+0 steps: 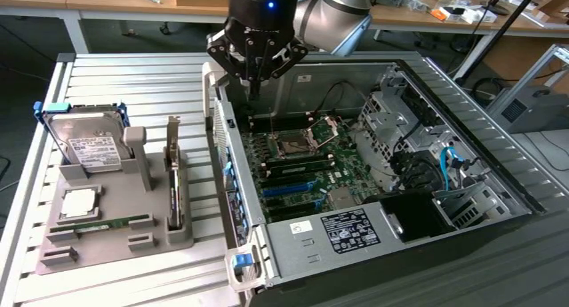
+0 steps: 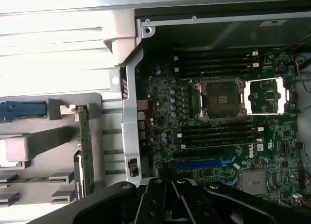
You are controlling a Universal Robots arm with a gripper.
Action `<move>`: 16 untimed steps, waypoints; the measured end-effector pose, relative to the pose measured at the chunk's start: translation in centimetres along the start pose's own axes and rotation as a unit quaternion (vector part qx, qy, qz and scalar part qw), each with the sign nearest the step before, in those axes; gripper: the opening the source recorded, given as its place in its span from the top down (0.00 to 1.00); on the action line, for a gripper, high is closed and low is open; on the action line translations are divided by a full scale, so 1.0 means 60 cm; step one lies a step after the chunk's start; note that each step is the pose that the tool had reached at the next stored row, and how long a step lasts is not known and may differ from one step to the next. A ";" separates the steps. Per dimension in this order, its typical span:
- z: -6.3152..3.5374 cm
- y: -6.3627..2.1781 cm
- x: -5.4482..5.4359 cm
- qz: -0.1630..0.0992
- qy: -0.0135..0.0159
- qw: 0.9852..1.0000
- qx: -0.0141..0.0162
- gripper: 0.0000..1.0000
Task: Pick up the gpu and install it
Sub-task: 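Reach for the gpu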
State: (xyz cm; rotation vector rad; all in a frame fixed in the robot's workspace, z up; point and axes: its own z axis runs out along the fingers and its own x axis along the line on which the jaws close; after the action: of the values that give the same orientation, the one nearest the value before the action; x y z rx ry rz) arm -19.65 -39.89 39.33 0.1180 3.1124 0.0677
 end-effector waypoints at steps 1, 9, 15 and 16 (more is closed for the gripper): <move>0.000 0.000 0.001 0.000 0.000 1.000 0.000 0.89; 0.000 -0.001 0.012 0.000 0.000 1.000 0.000 0.89; 0.000 -0.001 0.019 0.000 0.000 1.000 0.000 0.89; -0.001 -0.002 0.020 0.000 0.000 1.000 0.000 0.89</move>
State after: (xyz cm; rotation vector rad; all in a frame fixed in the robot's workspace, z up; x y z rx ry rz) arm -20.87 -39.89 39.33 0.1180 3.1125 0.0676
